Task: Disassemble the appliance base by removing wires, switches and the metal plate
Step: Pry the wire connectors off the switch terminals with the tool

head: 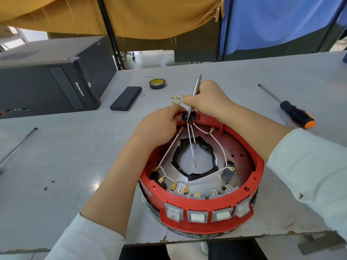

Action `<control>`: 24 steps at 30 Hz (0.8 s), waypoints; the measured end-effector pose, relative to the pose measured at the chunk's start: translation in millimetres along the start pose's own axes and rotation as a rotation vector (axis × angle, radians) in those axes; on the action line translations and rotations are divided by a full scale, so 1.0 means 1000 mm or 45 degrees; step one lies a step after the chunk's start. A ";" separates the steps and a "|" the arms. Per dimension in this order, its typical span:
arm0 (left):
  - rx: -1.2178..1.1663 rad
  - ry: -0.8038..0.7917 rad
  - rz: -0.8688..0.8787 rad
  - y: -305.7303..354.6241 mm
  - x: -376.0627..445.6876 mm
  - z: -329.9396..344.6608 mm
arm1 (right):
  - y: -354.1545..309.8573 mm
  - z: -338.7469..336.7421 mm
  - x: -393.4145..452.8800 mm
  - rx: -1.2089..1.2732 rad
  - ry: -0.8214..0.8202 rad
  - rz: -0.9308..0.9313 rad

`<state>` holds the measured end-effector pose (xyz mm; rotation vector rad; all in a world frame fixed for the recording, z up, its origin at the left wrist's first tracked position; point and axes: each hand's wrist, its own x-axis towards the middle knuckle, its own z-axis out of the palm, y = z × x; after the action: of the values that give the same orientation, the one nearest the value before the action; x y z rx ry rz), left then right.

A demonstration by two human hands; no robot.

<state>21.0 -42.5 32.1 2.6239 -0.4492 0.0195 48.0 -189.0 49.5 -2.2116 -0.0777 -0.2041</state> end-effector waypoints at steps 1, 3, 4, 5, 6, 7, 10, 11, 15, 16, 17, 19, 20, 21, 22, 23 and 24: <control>0.006 0.000 0.000 0.000 0.000 0.000 | 0.000 0.000 0.001 -0.010 -0.008 0.000; 0.016 -0.005 -0.001 0.001 0.000 0.000 | 0.000 0.000 0.002 -0.033 -0.017 -0.004; 0.018 -0.007 -0.001 0.001 0.000 -0.001 | 0.000 0.000 0.003 -0.057 -0.025 -0.006; 0.020 -0.008 0.001 0.001 0.000 -0.001 | 0.000 0.000 0.004 -0.094 -0.030 -0.010; 0.020 -0.008 0.002 0.001 0.000 -0.001 | 0.001 0.001 0.004 -0.133 -0.021 -0.018; 0.020 -0.006 0.003 0.001 0.000 -0.001 | 0.001 0.002 0.003 -0.159 0.010 -0.039; 0.020 0.005 -0.005 0.000 0.000 0.000 | 0.006 0.005 -0.003 -0.059 0.182 -0.170; 0.019 0.010 -0.008 0.000 0.000 0.000 | 0.008 0.006 -0.006 -0.011 0.228 -0.215; 0.011 0.010 -0.008 0.000 0.000 0.000 | 0.009 0.006 -0.010 -0.001 0.257 -0.330; 0.009 0.009 -0.007 0.000 0.000 0.000 | 0.008 0.007 -0.010 -0.017 0.247 -0.347; 0.009 0.009 -0.007 0.000 0.000 0.000 | 0.008 0.007 -0.010 -0.021 0.238 -0.357; 0.013 0.007 -0.008 0.000 -0.001 0.000 | 0.008 0.008 -0.011 -0.013 0.224 -0.362; 0.013 0.006 -0.009 0.000 -0.001 0.000 | 0.007 0.008 -0.011 -0.009 0.214 -0.356; 0.013 0.004 -0.010 0.000 0.000 0.000 | 0.007 0.007 -0.010 -0.008 0.200 -0.345; 0.014 0.003 -0.010 0.000 -0.001 0.000 | 0.006 0.007 -0.009 -0.012 0.181 -0.326; 0.016 0.001 -0.010 0.000 -0.001 -0.001 | 0.005 0.006 -0.008 -0.016 0.152 -0.295; 0.018 -0.002 -0.010 0.000 0.000 -0.001 | 0.004 0.006 -0.005 -0.020 0.115 -0.255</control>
<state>20.5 -42.4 32.9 2.6395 -0.4410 0.0183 43.9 -186.4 42.0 -2.2061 -0.2484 -0.4163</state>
